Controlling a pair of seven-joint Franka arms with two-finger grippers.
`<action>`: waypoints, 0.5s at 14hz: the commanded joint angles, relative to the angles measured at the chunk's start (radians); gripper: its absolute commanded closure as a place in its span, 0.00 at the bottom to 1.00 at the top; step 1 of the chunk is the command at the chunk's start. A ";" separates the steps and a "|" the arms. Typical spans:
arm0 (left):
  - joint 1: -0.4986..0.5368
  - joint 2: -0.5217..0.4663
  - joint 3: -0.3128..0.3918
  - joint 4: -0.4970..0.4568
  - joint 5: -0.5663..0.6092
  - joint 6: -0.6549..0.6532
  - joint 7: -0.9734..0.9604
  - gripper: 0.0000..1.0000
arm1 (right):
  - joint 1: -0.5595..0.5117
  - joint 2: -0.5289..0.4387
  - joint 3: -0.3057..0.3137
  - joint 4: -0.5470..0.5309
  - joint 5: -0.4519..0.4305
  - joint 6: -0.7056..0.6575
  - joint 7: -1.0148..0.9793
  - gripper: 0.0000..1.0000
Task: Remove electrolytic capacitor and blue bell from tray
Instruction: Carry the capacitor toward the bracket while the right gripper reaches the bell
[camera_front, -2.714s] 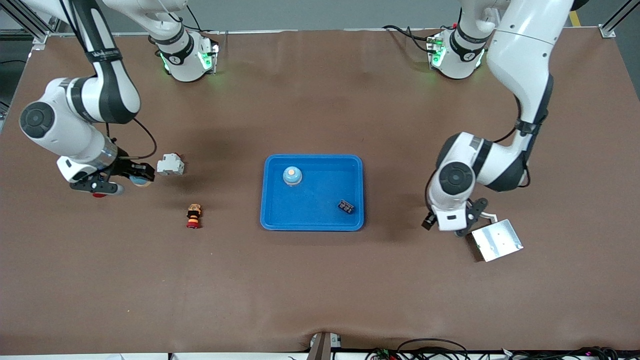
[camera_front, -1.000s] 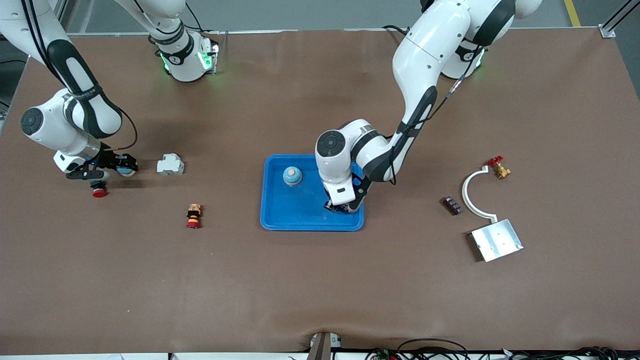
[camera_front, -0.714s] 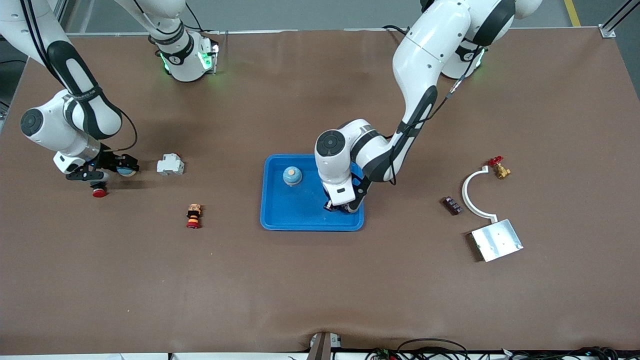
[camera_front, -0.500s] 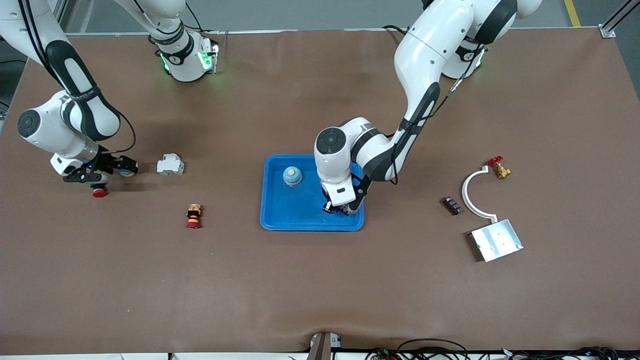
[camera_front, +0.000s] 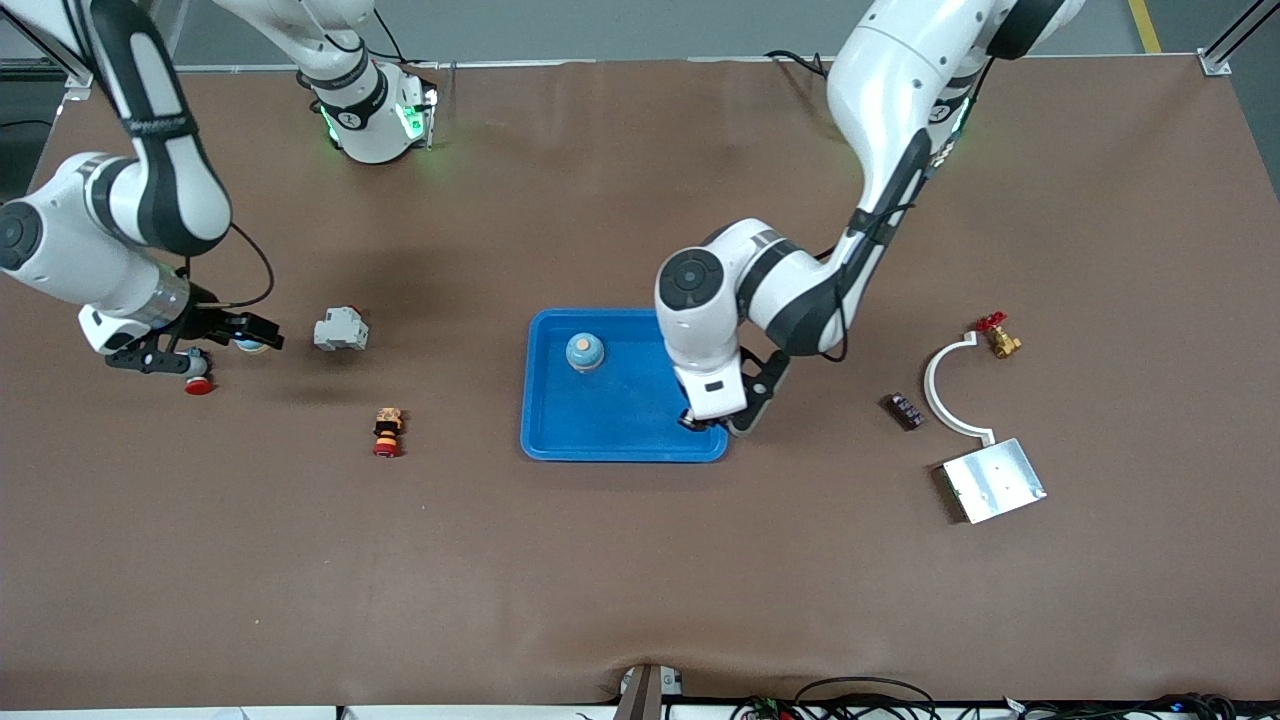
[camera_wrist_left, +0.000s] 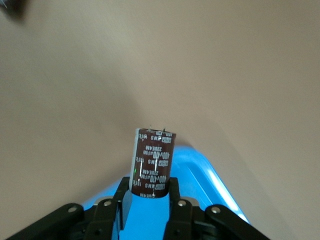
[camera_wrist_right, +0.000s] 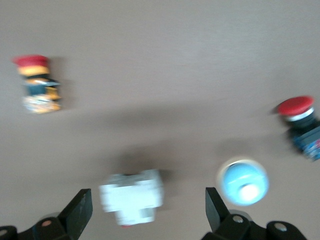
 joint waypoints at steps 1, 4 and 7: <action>0.084 -0.135 -0.003 -0.183 0.021 -0.004 0.136 1.00 | 0.170 -0.072 -0.007 -0.034 0.016 -0.007 0.269 0.00; 0.211 -0.222 -0.009 -0.306 0.019 -0.006 0.287 1.00 | 0.332 -0.073 -0.007 -0.035 0.016 0.026 0.537 0.00; 0.319 -0.282 -0.012 -0.410 0.019 -0.006 0.463 1.00 | 0.498 -0.050 -0.007 -0.028 0.016 0.097 0.806 0.00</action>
